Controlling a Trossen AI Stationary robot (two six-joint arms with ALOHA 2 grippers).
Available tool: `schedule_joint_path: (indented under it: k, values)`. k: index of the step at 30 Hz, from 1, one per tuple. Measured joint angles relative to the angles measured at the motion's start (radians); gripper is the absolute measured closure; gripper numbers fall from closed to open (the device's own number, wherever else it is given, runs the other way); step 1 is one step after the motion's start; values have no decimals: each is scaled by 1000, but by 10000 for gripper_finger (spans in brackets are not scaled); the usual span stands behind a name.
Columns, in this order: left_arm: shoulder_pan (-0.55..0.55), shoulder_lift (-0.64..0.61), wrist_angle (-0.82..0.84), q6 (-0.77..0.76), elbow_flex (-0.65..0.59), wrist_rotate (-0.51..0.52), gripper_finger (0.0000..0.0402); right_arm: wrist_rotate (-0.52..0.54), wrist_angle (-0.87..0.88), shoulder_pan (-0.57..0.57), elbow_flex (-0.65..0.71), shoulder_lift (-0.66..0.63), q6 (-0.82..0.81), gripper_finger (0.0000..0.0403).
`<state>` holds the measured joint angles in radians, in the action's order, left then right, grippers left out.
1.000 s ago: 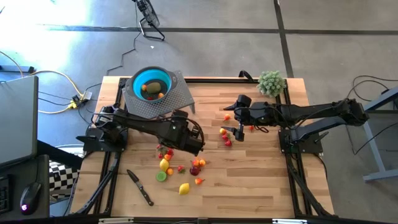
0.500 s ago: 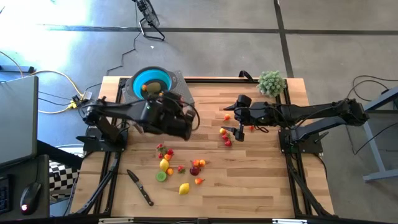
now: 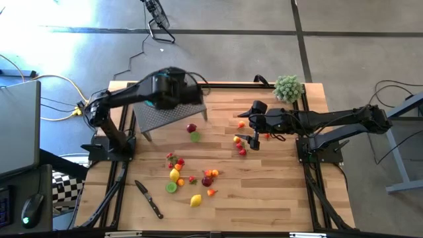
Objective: Pick & Place Fruit
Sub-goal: Put the orange pear into the blue strainer bowl on the shelf
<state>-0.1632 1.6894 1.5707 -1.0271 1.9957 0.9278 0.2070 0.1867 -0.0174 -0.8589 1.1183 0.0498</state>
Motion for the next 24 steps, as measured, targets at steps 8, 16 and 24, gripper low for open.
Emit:
schedule_joint_path:
  k: [8, 16, 24]
  values:
    - [-150, -1, 1, 17, -23, -88, 390, 0, 0, 0, 0, 0, 5, 34]
    - [-217, 0, 1, -61, -206, -108, 390, 0, -1, 1, 0, 0, 8, 34]
    - [-236, 0, -1, -100, -259, -111, 389, 0, -2, 1, 0, 0, 8, 34]
